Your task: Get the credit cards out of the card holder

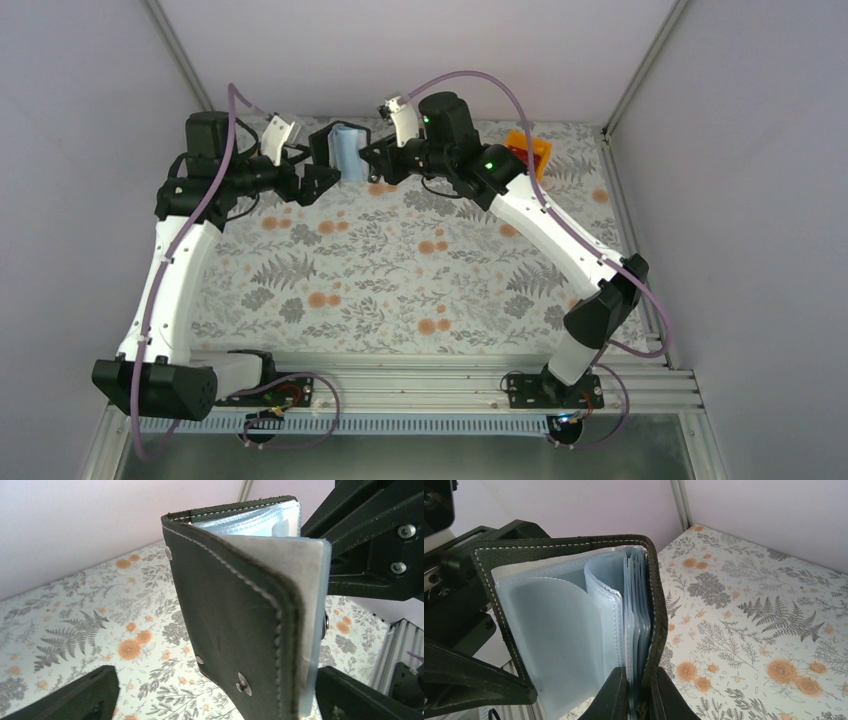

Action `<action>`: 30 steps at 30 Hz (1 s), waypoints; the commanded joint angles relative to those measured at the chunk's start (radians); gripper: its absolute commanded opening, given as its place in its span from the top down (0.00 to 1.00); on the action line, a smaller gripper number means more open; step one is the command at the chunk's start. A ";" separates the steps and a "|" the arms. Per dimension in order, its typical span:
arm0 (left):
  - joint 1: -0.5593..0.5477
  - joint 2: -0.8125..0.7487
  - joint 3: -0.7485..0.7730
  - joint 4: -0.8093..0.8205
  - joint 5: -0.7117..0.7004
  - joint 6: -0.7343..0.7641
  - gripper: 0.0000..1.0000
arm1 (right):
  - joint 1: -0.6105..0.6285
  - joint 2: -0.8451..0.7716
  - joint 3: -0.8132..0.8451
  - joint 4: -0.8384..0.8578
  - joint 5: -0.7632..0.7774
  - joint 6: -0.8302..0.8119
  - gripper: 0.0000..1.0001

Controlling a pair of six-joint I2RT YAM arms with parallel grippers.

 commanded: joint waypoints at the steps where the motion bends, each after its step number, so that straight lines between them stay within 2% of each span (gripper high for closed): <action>1: -0.001 -0.006 0.021 -0.016 -0.018 0.013 0.07 | 0.012 -0.013 0.007 0.018 -0.020 -0.022 0.96; 4: -0.001 -0.003 0.027 -0.048 -0.007 0.042 0.18 | 0.012 -0.008 0.023 0.003 -0.111 -0.060 0.96; 11: -0.001 -0.016 0.031 -0.077 0.021 0.078 0.34 | -0.015 -0.083 -0.030 0.037 -0.298 -0.142 0.96; 16: 0.000 -0.042 0.046 -0.120 0.057 0.122 0.45 | -0.043 -0.118 -0.063 0.025 -0.351 -0.198 0.96; 26: 0.007 -0.050 0.094 -0.157 0.114 0.154 0.47 | -0.067 -0.148 -0.100 0.017 -0.486 -0.279 0.96; 30: 0.010 -0.051 0.110 -0.170 0.150 0.166 0.56 | -0.076 -0.153 -0.106 0.018 -0.507 -0.305 0.96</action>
